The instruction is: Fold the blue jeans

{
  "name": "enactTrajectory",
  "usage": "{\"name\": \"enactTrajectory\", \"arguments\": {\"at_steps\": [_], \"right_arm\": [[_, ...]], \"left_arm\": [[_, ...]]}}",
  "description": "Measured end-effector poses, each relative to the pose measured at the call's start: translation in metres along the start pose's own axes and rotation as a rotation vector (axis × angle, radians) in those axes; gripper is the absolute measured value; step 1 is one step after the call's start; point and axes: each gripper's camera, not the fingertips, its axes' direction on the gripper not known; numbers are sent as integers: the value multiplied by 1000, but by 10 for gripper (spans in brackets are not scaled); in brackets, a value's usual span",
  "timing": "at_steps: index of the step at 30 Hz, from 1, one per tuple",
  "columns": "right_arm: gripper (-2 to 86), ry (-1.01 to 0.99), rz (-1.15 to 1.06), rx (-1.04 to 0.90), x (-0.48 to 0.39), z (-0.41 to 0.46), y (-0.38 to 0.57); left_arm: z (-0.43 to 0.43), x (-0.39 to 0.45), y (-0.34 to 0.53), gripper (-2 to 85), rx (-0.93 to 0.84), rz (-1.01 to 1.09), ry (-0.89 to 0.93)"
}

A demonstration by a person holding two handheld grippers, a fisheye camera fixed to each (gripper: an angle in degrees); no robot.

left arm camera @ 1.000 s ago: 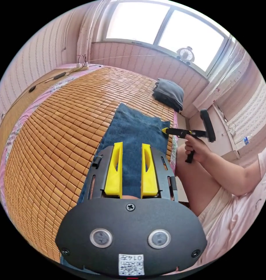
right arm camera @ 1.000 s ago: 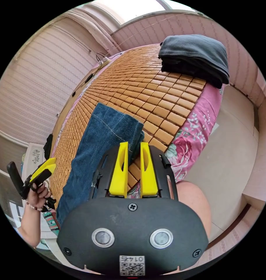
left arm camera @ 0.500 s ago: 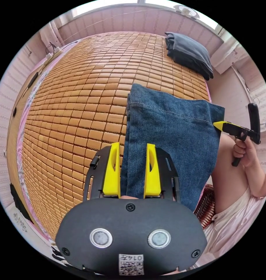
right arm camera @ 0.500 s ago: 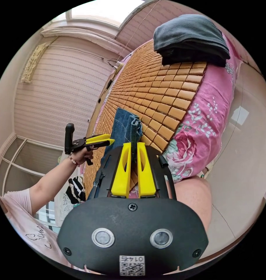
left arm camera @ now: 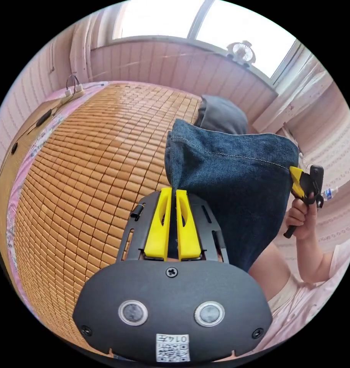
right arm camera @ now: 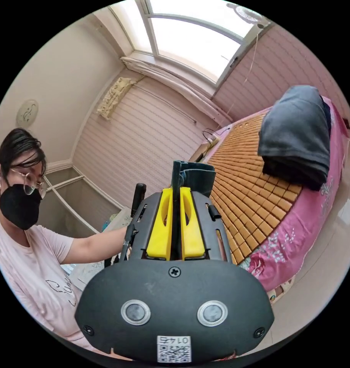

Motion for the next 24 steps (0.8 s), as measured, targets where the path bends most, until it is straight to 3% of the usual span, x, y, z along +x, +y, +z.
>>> {"name": "enactTrajectory", "arguments": {"at_steps": [4,7,9,12,14,17,20,24], "right_arm": [[28,-212,-255,-141,-92,24,-8],[33,-367,-416,-475,-167,92,39],[43,-409,-482,-755,-204,157,121],[70,-359,-482,-1105,-204,226,254],[74,-284,-474,-1275,-195,247,317],[75,-191,-558,-1237,-203,248,361],[86,-114,-661,-1192,-219,258,389],[112,-53,-807,-1288,-235,294,453]], "left_arm": [[-98,7,10,5,318,-49,93],[-172,-14,68,26,393,-114,60],[-212,-34,128,45,396,-197,-38],[-258,-70,262,59,322,-479,-279],[-274,-86,370,57,216,-791,-300],[-283,-68,450,51,238,-950,-204],[-280,-47,462,51,229,-943,-190],[-268,-37,436,61,240,-839,-158]]}}
